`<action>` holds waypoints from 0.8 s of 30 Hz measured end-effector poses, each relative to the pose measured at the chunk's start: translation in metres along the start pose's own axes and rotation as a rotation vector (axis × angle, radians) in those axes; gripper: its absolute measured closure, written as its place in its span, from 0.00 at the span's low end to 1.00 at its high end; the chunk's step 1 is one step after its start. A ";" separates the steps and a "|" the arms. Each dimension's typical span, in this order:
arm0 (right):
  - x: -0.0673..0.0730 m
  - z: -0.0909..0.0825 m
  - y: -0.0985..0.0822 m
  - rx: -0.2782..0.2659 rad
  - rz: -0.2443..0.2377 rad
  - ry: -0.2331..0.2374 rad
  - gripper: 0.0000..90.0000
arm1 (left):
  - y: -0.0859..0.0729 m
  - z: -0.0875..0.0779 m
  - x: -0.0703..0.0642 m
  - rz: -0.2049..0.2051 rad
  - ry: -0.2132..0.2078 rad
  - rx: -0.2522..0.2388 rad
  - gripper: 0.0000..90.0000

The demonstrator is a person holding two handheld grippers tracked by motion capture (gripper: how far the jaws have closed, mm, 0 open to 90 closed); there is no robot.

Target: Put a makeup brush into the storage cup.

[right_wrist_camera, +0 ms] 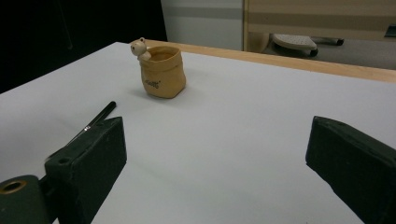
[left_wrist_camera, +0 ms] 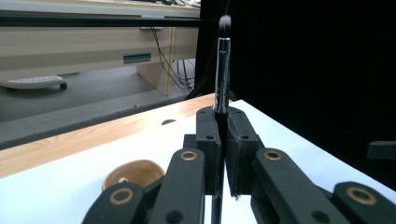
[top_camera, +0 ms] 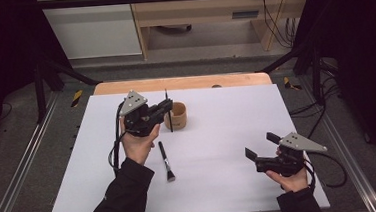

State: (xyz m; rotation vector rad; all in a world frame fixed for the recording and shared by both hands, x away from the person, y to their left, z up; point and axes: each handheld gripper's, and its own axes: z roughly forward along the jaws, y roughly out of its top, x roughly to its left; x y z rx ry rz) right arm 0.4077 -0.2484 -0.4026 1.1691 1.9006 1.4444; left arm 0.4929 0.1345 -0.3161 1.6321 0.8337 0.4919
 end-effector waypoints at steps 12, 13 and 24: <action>-0.005 0.000 -0.002 -0.005 0.003 -0.013 0.06 | 0.004 0.019 0.007 0.009 0.015 0.009 0.94; -0.005 0.000 -0.002 -0.005 0.003 -0.013 0.06 | 0.005 0.020 0.007 0.010 0.018 0.008 0.94; -0.006 -0.001 -0.002 -0.009 -0.002 -0.021 0.06 | 0.010 0.032 0.013 0.010 0.033 0.008 0.94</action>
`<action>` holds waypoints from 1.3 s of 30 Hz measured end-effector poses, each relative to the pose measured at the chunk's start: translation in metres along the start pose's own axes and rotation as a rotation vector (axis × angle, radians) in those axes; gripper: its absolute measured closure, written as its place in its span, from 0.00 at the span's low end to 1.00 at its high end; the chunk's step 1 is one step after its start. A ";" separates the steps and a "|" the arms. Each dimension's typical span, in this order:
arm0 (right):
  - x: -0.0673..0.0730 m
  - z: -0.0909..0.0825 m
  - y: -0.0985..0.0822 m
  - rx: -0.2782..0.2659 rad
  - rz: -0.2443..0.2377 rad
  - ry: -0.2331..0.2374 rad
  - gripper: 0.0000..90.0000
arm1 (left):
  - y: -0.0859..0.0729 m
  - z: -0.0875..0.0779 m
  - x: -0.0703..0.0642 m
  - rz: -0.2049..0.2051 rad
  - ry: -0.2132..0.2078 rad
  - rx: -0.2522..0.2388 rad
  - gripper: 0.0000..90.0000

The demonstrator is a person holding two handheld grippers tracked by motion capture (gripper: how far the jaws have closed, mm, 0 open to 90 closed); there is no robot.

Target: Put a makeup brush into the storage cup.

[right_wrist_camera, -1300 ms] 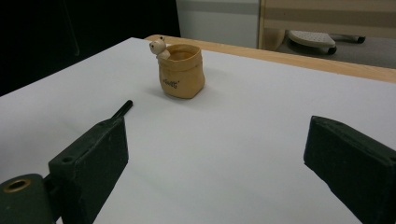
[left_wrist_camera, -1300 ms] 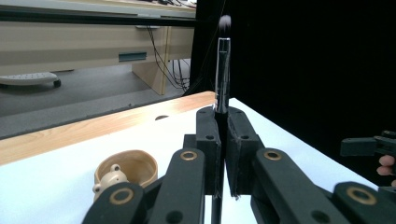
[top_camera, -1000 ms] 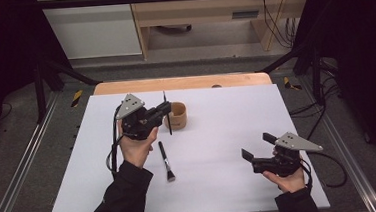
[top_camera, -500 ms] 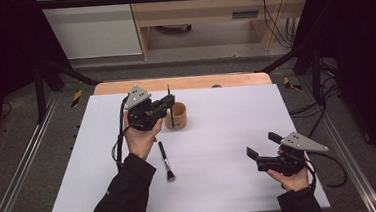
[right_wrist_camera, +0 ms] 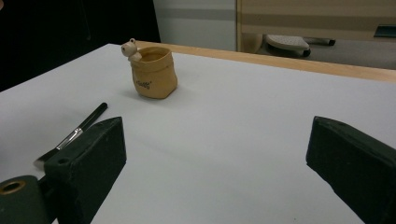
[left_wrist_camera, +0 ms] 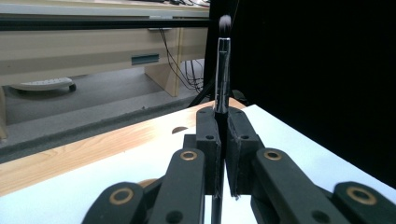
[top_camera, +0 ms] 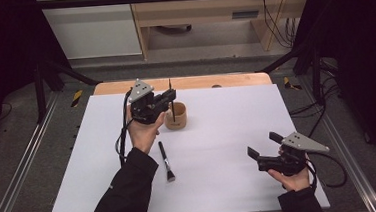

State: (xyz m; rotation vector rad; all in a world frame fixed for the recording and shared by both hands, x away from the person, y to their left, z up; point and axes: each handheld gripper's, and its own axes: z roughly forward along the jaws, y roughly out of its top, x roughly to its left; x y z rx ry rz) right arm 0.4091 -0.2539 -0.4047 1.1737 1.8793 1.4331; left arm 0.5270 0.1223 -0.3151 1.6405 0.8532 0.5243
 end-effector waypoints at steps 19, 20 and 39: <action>-0.001 -0.002 0.001 -0.001 0.000 -0.004 0.06 | 0.005 0.030 0.020 -0.003 0.041 0.024 0.94; -0.002 -0.002 0.001 -0.002 0.000 -0.004 0.06 | 0.005 0.032 0.021 -0.004 0.042 0.025 0.94; -0.002 -0.002 0.001 -0.003 -0.005 0.001 0.06 | 0.000 0.061 0.032 0.001 0.077 0.054 0.94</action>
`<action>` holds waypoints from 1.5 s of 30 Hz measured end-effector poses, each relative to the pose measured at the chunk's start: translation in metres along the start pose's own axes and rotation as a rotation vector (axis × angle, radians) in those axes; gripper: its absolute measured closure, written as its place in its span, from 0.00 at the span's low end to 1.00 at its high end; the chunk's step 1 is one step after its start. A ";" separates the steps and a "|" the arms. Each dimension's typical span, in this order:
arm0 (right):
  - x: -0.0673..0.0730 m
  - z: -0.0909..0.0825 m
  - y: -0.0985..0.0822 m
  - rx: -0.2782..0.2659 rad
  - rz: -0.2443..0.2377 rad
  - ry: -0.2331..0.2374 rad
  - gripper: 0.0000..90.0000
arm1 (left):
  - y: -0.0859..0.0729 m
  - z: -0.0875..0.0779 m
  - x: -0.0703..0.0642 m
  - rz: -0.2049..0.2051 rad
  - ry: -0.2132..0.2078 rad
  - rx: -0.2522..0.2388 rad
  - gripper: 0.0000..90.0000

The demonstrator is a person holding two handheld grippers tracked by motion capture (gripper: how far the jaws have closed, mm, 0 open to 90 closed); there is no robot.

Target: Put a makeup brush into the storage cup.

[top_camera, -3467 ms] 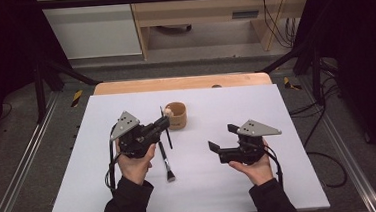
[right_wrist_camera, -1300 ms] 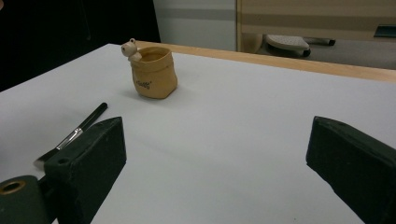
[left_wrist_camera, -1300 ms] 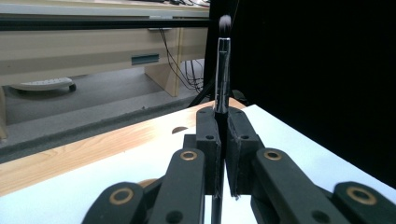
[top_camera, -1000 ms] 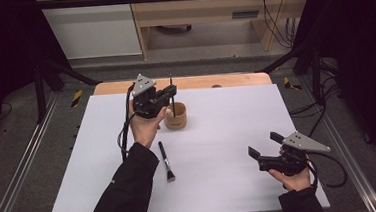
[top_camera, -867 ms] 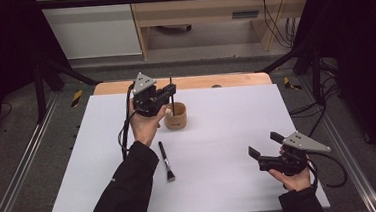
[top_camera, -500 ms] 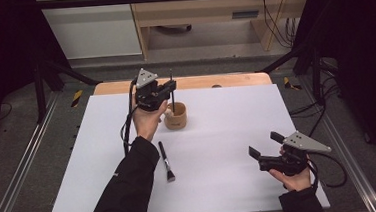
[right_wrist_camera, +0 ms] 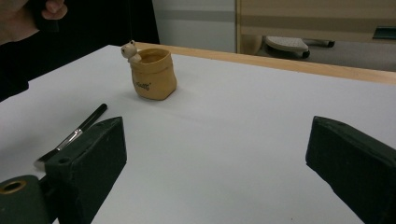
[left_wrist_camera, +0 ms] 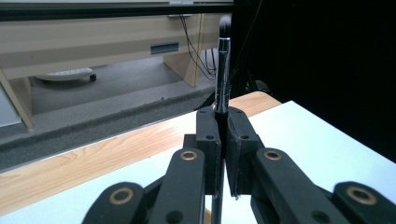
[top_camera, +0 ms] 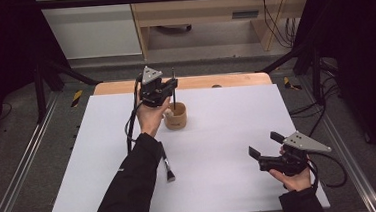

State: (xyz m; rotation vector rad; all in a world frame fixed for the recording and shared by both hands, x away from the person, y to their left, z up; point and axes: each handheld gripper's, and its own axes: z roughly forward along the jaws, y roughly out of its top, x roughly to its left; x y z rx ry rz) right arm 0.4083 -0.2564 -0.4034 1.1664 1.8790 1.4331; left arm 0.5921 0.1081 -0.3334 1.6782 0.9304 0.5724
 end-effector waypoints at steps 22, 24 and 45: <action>0.000 0.000 0.000 -0.001 0.008 0.002 0.06 | -0.017 0.023 0.007 -0.008 0.028 0.046 0.94; 0.000 0.000 0.000 -0.002 0.006 0.002 0.06 | -0.018 0.025 0.006 -0.006 0.024 0.049 0.94; 0.000 0.001 0.000 -0.001 0.000 0.003 0.06 | -0.033 0.029 0.009 0.001 0.046 0.064 0.94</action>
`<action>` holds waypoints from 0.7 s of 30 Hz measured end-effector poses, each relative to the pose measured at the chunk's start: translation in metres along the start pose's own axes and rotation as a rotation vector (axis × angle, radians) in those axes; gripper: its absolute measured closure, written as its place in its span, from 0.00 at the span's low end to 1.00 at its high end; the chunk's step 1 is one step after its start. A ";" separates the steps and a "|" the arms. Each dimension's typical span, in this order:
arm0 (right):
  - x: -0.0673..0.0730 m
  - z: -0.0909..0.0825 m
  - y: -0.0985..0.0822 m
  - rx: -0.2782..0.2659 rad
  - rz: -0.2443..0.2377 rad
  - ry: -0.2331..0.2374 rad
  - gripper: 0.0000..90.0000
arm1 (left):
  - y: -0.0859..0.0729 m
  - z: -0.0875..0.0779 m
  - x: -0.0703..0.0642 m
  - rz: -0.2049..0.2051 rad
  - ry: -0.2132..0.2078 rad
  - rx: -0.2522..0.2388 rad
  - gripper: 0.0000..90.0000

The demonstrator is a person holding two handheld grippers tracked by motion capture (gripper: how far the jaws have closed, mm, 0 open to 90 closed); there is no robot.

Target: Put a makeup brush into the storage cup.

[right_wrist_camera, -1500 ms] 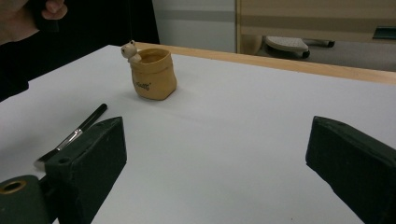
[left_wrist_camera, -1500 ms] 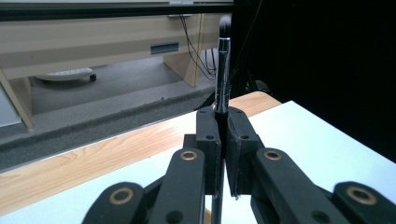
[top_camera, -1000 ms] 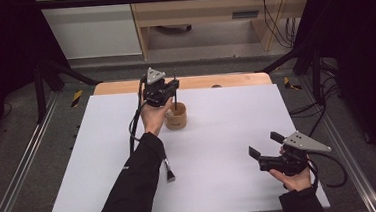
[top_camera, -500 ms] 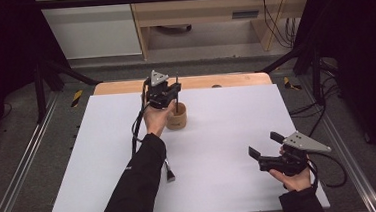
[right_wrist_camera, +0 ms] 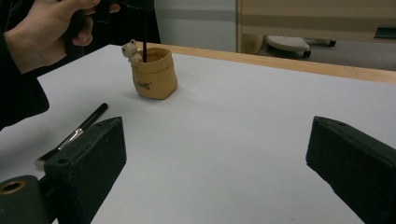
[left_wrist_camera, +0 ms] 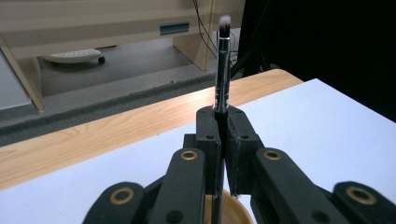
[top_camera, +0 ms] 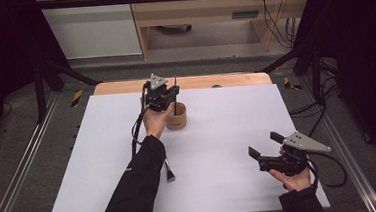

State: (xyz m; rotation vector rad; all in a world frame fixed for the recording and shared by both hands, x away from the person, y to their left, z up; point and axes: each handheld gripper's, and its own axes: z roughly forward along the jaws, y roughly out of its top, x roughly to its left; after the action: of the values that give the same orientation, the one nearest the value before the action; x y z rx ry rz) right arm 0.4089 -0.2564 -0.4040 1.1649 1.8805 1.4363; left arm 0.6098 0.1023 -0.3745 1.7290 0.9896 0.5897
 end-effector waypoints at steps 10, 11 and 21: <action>0.001 0.001 0.000 0.003 0.000 0.000 0.06 | -0.007 0.000 -0.001 0.011 -0.002 0.015 0.94; 0.002 0.001 0.000 0.006 0.003 -0.001 0.06 | -0.007 0.000 -0.001 0.011 -0.002 0.015 0.94; 0.003 0.001 0.000 0.004 -0.006 0.004 0.06 | -0.017 0.000 -0.003 0.031 -0.002 0.038 0.94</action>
State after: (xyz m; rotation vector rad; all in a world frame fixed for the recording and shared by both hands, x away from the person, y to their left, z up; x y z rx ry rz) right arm 0.4081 -0.2530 -0.4037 1.1577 1.8889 1.4331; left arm 0.6025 0.1025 -0.3899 1.7806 0.9802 0.5925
